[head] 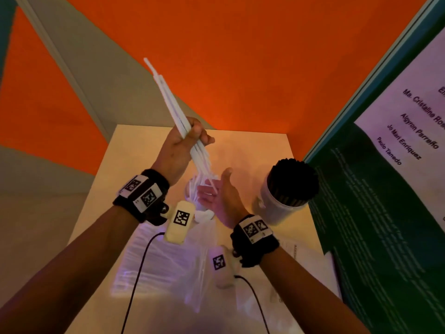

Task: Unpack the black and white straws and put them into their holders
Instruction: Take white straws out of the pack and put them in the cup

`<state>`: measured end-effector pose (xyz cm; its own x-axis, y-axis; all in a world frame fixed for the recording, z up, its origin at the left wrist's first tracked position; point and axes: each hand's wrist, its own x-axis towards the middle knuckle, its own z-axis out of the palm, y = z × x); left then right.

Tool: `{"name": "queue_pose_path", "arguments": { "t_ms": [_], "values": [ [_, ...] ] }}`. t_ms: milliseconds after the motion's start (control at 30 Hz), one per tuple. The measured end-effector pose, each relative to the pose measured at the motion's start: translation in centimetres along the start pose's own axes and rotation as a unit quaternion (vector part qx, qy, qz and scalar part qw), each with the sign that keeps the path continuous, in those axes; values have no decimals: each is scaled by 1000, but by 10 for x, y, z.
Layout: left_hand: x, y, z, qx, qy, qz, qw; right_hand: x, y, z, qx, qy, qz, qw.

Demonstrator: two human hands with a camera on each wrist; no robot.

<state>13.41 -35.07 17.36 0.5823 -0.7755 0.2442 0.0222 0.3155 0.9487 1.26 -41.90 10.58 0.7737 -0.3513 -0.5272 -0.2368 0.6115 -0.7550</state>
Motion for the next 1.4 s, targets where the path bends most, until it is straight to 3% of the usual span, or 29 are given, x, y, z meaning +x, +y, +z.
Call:
{"name": "queue_pose_path", "arguments": {
  "t_ms": [100, 167, 233, 333, 467, 567, 667, 833, 967, 1067, 1133, 1200, 1267, 1400],
  "values": [
    [-6, -16, 3, 39, 3, -26, 999, 11, -11, 18, 103, -19, -3, 994],
    [-12, -26, 4, 70, 5, -40, 997, 14, -18, 23, 77, -16, 3, 997],
    [-13, -32, 0, 70, 8, -44, 997, 12, -27, 22, -19, 22, 7, 1000],
    [-12, -35, -3, 119, 4, -60, 991, 7, -42, 19, -156, 35, -129, 979],
    [-18, -44, 7, 204, -111, -97, 968, 0, -73, 25, -138, -26, -292, 946],
    [-22, -53, 9, 238, -120, -120, 956, -1, -81, 33, -90, -75, -347, 931],
    [-22, -61, 5, 262, -87, -140, 951, 4, -75, 29, -128, -42, -375, 917],
    [-34, -82, -28, 383, -38, -102, 917, 20, -61, 7, -142, 6, -386, 911],
    [-46, -99, -50, 373, -31, -189, 908, 31, -40, -3, -234, 21, -337, 912],
    [-58, -113, -58, 368, -59, -242, 896, 37, -24, -16, -346, 36, -288, 892],
    [-62, -120, -61, 347, -75, -262, 898, 36, -19, -24, -369, 37, -303, 878],
    [-62, -123, -60, 326, -80, -271, 902, 37, -13, -28, -433, 29, -345, 833],
    [-61, -125, -58, 301, -84, -277, 909, 41, -7, -28, -568, 5, -359, 741],
    [-62, -130, -54, 304, -102, -284, 904, 54, -1, -15, -767, -41, -303, 564]
  ]
}}
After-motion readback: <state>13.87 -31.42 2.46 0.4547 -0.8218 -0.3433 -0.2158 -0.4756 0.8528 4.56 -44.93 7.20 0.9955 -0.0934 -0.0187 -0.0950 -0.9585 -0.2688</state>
